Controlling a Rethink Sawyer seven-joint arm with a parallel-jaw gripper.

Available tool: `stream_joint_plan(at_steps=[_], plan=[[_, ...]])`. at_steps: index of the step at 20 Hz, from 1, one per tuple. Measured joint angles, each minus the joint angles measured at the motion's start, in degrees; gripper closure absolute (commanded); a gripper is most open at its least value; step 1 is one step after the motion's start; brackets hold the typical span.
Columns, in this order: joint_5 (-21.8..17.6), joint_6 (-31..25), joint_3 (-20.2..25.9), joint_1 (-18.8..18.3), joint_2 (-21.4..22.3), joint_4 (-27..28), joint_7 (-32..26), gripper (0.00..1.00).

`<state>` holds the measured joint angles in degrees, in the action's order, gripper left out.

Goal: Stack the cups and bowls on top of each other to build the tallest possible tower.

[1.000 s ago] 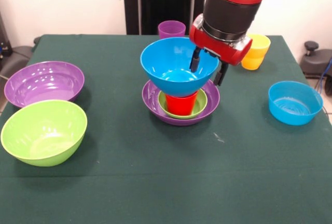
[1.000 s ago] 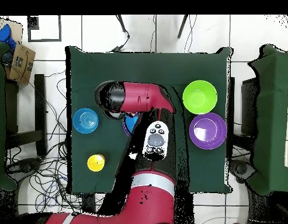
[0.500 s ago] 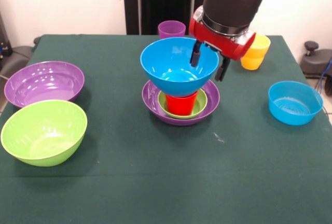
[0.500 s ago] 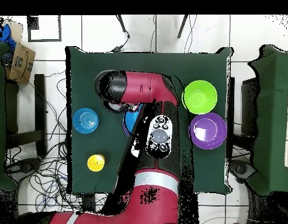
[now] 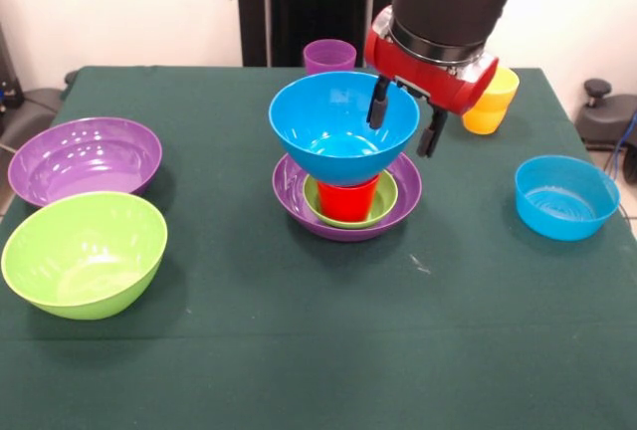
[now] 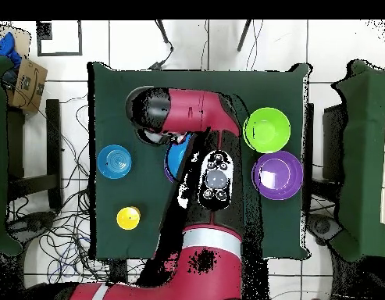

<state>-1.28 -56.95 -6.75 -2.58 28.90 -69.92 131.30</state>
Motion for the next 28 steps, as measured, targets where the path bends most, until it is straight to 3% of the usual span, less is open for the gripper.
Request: stream_joint_plan(at_steps=[14, 20, 28], plan=[[0.0, -1.5, 0.8, -0.4, -0.3, 2.7, 0.0, 0.0], [-0.1, -6.0, 1.5, -1.1, -0.8, 5.9, 0.0, 0.0], [-0.1, -16.3, 2.2, -2.7, -4.0, 15.7, 0.0, 0.0]])
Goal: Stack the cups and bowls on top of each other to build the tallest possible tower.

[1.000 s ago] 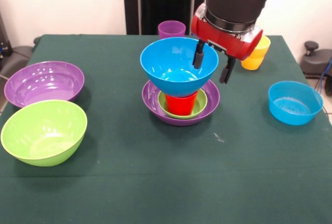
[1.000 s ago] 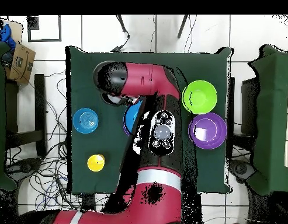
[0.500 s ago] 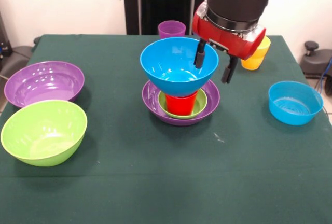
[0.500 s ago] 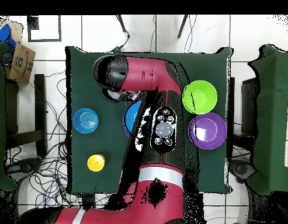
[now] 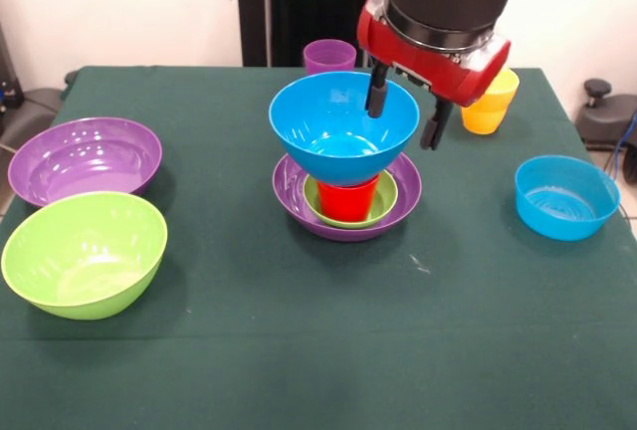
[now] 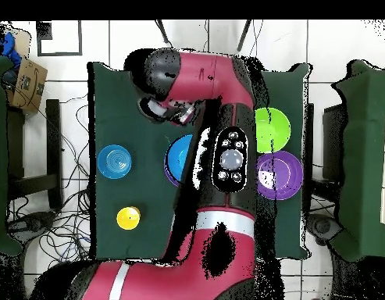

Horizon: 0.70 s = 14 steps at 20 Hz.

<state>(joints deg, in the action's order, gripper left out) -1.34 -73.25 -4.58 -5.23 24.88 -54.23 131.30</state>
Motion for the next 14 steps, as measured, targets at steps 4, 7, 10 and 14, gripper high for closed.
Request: stream_joint_plan(at_steps=[4, 7, 10, 14], plan=[[0.0, -5.1, 0.6, -1.0, -3.6, 7.6, 0.0, 0.0], [0.0, -7.5, 1.0, -1.5, -6.5, 13.4, 0.0, 0.0], [-0.1, -7.8, 1.2, -1.7, -8.5, 17.2, 0.0, 0.0], [-0.2, -7.8, 1.2, -1.6, -13.1, 25.8, 0.0, 0.0]])
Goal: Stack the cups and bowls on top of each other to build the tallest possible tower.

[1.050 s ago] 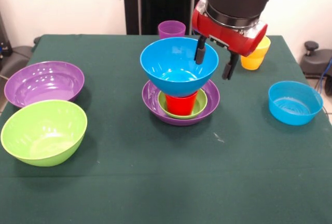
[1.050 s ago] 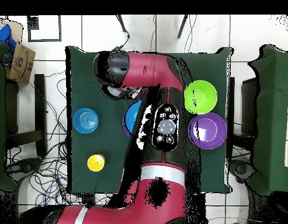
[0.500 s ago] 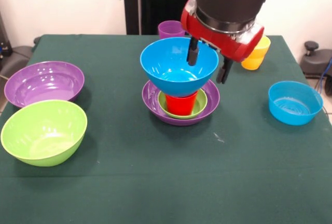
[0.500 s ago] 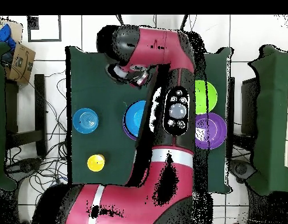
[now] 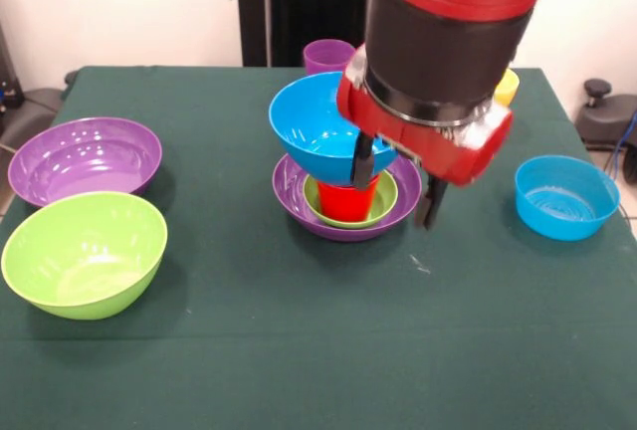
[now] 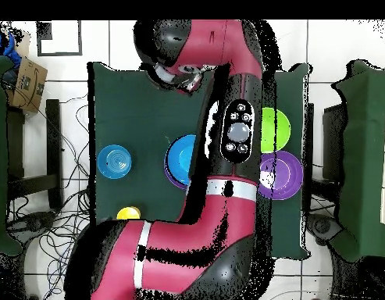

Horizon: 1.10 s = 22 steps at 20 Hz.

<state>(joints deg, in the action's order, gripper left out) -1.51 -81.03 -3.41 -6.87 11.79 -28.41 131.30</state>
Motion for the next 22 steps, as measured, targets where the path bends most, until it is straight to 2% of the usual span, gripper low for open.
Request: stream_joint_plan(at_steps=[3, 4, 11, 16, 22], plan=[[-0.1, 0.0, 0.0, 0.0, -2.1, 3.9, 0.0, 0.0], [-0.1, 0.0, 0.0, 0.0, -3.7, 6.8, 0.0, 0.0], [-0.1, 0.0, 0.0, -0.2, -8.4, 14.9, -0.1, 0.0], [0.2, -0.2, 0.2, -0.8, -9.8, 17.0, -1.5, 0.0], [0.9, -0.2, 0.4, -3.0, -10.6, 17.4, -7.5, 0.0]])
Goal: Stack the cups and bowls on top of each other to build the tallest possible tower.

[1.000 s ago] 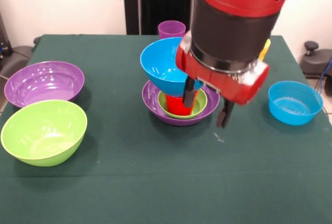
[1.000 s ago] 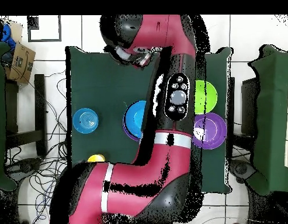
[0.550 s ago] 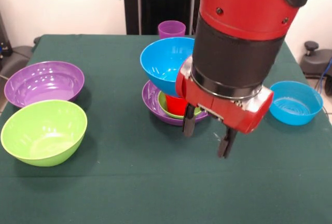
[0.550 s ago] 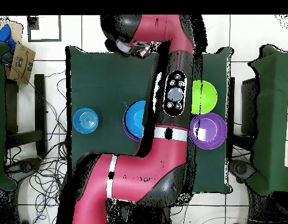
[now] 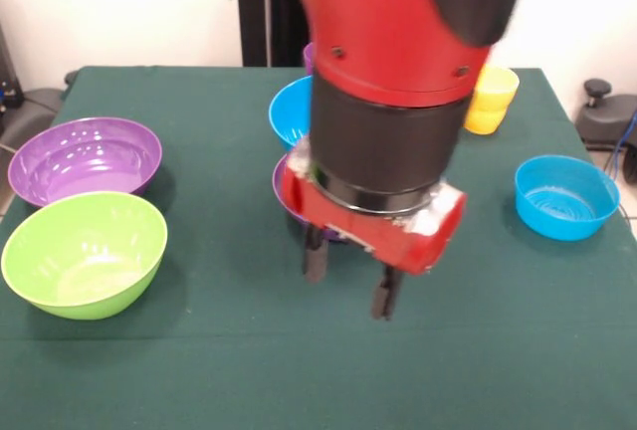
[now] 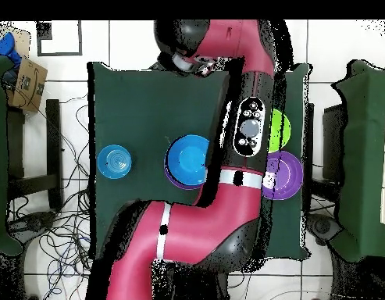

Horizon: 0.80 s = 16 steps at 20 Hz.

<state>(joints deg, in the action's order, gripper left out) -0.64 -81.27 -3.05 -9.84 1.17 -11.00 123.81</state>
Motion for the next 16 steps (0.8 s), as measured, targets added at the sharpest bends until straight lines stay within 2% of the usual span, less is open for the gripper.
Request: stream_joint_plan(at_steps=[7, 16], plan=[[0.9, 0.0, 0.0, -2.1, 0.0, 0.0, -5.2, 0.0], [1.6, 0.0, 0.0, -2.4, -0.4, 0.5, -5.4, 0.0]])
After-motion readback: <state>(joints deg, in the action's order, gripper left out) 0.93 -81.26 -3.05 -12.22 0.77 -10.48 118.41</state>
